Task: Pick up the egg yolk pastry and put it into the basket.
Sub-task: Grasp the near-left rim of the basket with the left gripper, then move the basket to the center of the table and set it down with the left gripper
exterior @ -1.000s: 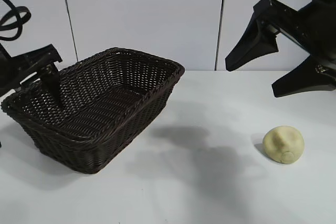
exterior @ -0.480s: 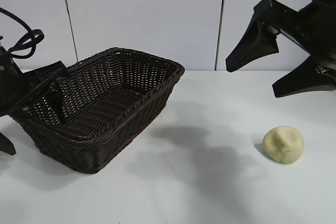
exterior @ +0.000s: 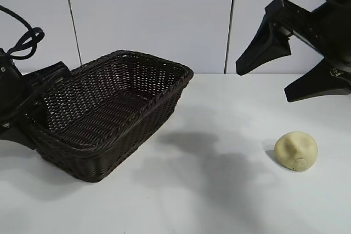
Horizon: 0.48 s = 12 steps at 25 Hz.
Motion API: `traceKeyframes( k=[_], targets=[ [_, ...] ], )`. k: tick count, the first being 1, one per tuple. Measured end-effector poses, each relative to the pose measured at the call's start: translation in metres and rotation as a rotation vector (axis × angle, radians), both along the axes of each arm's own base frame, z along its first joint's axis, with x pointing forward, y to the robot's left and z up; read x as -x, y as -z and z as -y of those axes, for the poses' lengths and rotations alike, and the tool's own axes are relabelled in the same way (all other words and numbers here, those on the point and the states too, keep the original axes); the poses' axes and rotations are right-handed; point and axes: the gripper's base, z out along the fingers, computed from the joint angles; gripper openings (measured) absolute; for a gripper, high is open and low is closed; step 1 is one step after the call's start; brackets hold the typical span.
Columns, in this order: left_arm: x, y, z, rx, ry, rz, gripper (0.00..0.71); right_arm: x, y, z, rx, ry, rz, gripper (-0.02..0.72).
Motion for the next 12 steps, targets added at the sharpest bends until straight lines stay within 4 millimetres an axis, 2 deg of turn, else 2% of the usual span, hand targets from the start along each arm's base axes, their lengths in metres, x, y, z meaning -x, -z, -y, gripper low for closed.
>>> traceKeyframes(
  k=[1,7,12],
  targets=[
    [0.0,0.0,0.0,0.002,-0.002,0.004,0.095,0.0,0.0,0.0,0.0,0.0,0.0,0.653],
    [0.001,0.001,0.0,-0.006,0.005,-0.016,0.095,0.0,0.0,0.0,0.001,-0.001,-0.001,0.653],
    [0.002,-0.012,-0.004,0.002,-0.011,-0.005,0.095,0.0,0.0,0.0,0.003,-0.003,0.0,0.653]
  ],
)
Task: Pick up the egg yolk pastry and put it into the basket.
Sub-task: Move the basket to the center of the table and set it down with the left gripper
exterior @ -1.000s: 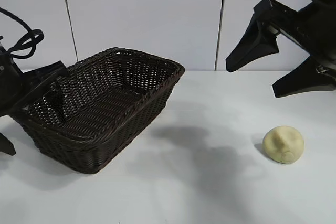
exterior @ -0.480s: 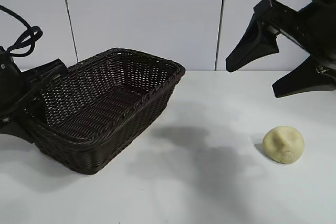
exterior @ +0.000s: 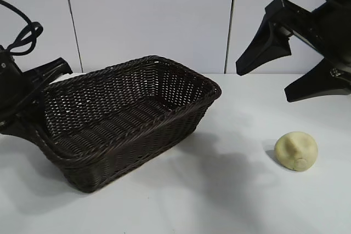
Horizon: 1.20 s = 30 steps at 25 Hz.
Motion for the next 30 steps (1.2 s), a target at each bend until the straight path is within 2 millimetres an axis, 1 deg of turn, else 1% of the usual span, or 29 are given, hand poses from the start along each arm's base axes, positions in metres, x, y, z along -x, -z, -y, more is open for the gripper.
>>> traceKeyframes(
  k=[3,5,9,13,18,22,24,26,30],
  targets=[
    [-0.007,-0.009,-0.007,-0.01,-0.003,-0.014,0.095,0.0,0.0,0.0,0.001,-0.001,0.0,0.653],
    [-0.015,-0.02,-0.01,-0.019,0.019,0.002,0.095,0.0,0.0,0.0,0.004,-0.002,0.001,0.653],
    [-0.03,-0.044,-0.01,-0.057,0.127,0.058,0.095,0.0,0.0,0.0,0.007,-0.005,0.0,0.653],
    [-0.038,-0.06,-0.009,-0.094,0.243,0.104,0.095,0.0,0.0,0.0,0.008,-0.006,0.001,0.653],
    [-0.043,-0.069,-0.029,-0.149,0.365,0.091,0.095,0.001,0.0,0.0,0.007,-0.01,-0.004,0.653],
    [-0.046,-0.074,-0.04,-0.099,0.472,0.108,0.095,0.001,0.001,0.0,0.006,-0.013,-0.007,0.653],
    [-0.047,-0.073,-0.04,-0.05,0.519,0.102,0.095,0.001,0.001,0.0,0.006,-0.015,-0.009,0.653],
    [-0.049,-0.069,-0.037,-0.018,0.584,0.078,0.095,0.002,0.001,0.0,0.005,-0.017,-0.011,0.653],
    [-0.057,-0.048,-0.03,0.039,0.657,-0.002,0.095,0.002,0.001,0.0,0.004,-0.019,-0.013,0.653]
  ],
)
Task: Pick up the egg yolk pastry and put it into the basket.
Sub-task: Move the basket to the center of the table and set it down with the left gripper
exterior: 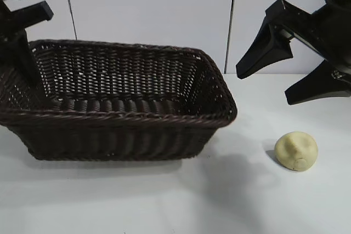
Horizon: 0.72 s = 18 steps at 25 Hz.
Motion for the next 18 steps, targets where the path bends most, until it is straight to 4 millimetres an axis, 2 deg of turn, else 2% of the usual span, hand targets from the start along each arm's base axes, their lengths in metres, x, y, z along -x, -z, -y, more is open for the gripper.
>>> traceKeyframes(
  k=[13,18],
  targets=[
    [-0.017,0.034,0.008,0.058,-0.004,-0.038,0.095,0.0,0.0,0.0,-0.006,0.008,-0.007,0.653],
    [-0.017,0.036,0.012,0.049,0.04,-0.009,0.095,0.0,0.0,0.0,-0.007,0.01,-0.009,0.653]
  ],
)
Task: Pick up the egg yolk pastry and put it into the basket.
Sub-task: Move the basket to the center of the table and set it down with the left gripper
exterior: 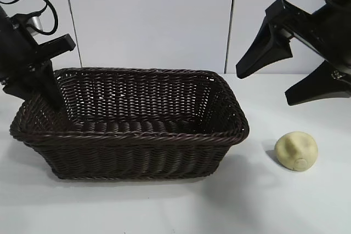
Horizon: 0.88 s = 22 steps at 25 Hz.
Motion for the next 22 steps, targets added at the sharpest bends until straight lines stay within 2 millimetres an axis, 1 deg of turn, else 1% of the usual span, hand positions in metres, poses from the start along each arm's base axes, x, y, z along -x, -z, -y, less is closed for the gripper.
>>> traceKeyframes(
  k=[6,12,14,16,17,20,22],
  targets=[
    [-0.0014,0.0082,0.004,-0.008,0.025,-0.001,0.095,0.0,0.0,0.0,0.0,0.0,0.0,0.653],
    [-0.0026,0.0091,0.0025,-0.029,0.034,0.015,0.095,0.0,0.0,0.0,0.0,0.0,0.0,0.653],
    [-0.0028,0.009,0.0024,-0.029,0.036,0.019,0.111,0.0,0.0,0.0,0.0,0.0,0.0,0.653],
    [-0.003,0.0089,0.0028,-0.024,0.032,0.019,0.16,0.0,0.0,0.0,0.0,0.0,0.0,0.653],
    [-0.003,0.0088,0.003,-0.022,0.032,0.02,0.201,0.0,0.0,0.0,0.0,0.0,0.0,0.653],
    [-0.0031,0.0087,0.0032,-0.019,0.032,0.02,0.385,0.0,0.0,0.0,0.0,0.0,0.0,0.653],
    [-0.0031,0.0085,0.0035,-0.016,0.033,0.022,0.524,0.0,0.0,0.0,0.0,0.0,0.0,0.653]
  ],
)
